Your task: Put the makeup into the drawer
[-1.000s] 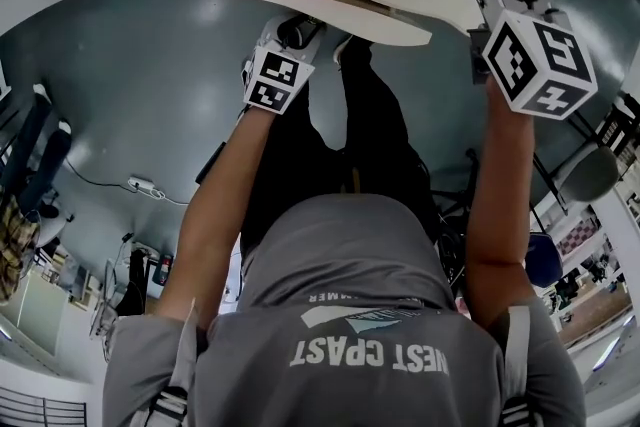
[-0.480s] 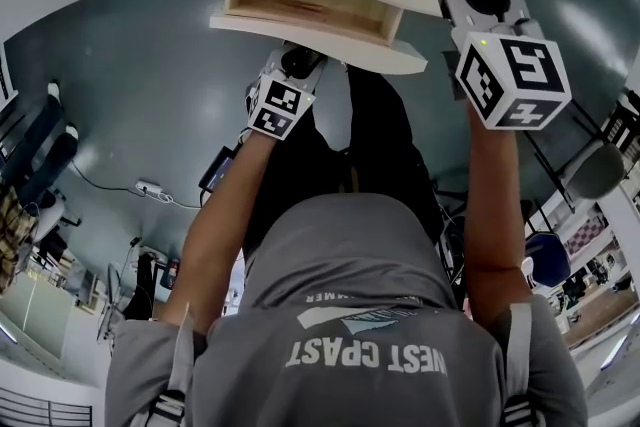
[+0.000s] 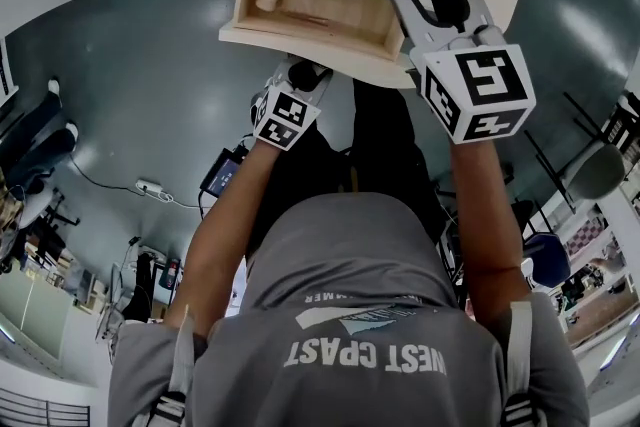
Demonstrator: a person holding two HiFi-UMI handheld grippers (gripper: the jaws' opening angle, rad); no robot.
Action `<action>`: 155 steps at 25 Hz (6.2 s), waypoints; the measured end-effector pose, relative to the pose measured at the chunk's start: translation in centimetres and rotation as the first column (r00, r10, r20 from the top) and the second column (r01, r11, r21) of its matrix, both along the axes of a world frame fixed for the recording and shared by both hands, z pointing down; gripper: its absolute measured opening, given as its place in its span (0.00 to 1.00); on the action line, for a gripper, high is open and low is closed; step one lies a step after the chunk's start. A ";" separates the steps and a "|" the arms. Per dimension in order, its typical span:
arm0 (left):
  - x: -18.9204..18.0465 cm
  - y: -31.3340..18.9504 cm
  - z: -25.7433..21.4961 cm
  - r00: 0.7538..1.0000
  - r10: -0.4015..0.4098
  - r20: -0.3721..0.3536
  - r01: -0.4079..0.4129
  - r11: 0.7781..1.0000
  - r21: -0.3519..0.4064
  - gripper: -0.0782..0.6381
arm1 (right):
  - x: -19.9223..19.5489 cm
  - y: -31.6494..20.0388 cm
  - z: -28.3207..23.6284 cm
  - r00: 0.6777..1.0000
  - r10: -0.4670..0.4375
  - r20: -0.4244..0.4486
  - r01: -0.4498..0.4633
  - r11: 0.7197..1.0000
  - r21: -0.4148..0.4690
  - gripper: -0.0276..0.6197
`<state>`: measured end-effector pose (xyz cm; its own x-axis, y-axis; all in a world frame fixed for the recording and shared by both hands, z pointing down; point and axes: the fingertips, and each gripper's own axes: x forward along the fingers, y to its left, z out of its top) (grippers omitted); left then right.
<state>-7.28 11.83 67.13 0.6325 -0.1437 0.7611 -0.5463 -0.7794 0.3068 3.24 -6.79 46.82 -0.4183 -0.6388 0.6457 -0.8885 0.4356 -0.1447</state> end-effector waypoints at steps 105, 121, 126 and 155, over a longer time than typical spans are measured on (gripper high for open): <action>-13.3 -16.9 -32.3 0.974 -0.120 -0.193 0.218 0.739 0.637 0.11 | -4.3 2.8 -13.4 0.992 -0.114 -0.058 0.123 0.972 0.199 0.05; -14.8 -19.8 -49.8 0.968 -0.022 -0.250 0.211 0.613 0.762 0.11 | 1.6 5.9 -34.4 0.995 0.099 0.020 -0.095 0.848 0.521 0.04; -11.2 -18.2 -54.8 0.950 0.098 -0.298 0.174 0.627 0.759 0.11 | 1.7 6.8 -38.2 0.993 0.106 0.049 -0.115 0.829 0.547 0.04; -8.2 -15.8 -57.6 0.929 0.220 -0.297 0.098 0.628 0.772 0.11 | 3.5 10.2 -38.9 0.978 0.209 -0.027 -0.161 0.825 0.541 0.04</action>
